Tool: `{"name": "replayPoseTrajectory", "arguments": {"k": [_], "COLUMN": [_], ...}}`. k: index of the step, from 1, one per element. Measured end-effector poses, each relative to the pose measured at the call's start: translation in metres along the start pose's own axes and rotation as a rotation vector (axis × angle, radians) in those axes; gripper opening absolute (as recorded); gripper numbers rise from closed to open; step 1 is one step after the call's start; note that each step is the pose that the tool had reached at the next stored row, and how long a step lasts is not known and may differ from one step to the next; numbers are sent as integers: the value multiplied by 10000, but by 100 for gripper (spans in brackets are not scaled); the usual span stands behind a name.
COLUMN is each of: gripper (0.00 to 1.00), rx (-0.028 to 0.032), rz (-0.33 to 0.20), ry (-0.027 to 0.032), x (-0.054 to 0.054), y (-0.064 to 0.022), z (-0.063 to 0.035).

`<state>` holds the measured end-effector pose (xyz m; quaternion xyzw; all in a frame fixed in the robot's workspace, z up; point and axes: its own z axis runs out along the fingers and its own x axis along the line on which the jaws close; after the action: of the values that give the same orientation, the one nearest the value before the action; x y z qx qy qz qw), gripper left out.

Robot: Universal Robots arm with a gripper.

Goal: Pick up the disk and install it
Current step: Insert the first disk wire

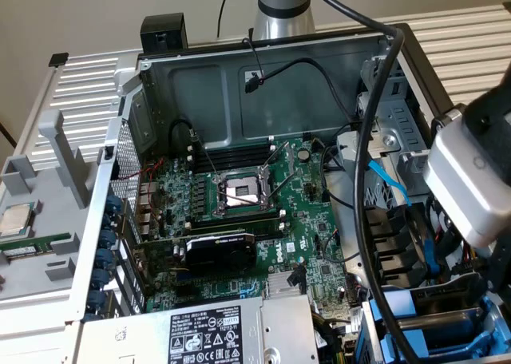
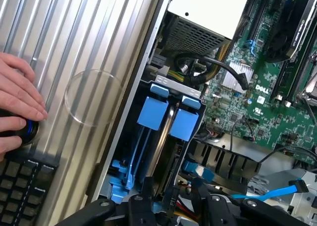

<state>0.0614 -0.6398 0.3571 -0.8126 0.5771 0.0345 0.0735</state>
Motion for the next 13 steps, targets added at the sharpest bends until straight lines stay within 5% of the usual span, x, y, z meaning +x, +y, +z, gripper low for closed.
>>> {"name": "replayPoseTrajectory", "arguments": {"k": [13], "gripper": [43], "rx": [265], "rz": [207], "ry": [-664], "x": [91], "y": [33], "z": [29]}}
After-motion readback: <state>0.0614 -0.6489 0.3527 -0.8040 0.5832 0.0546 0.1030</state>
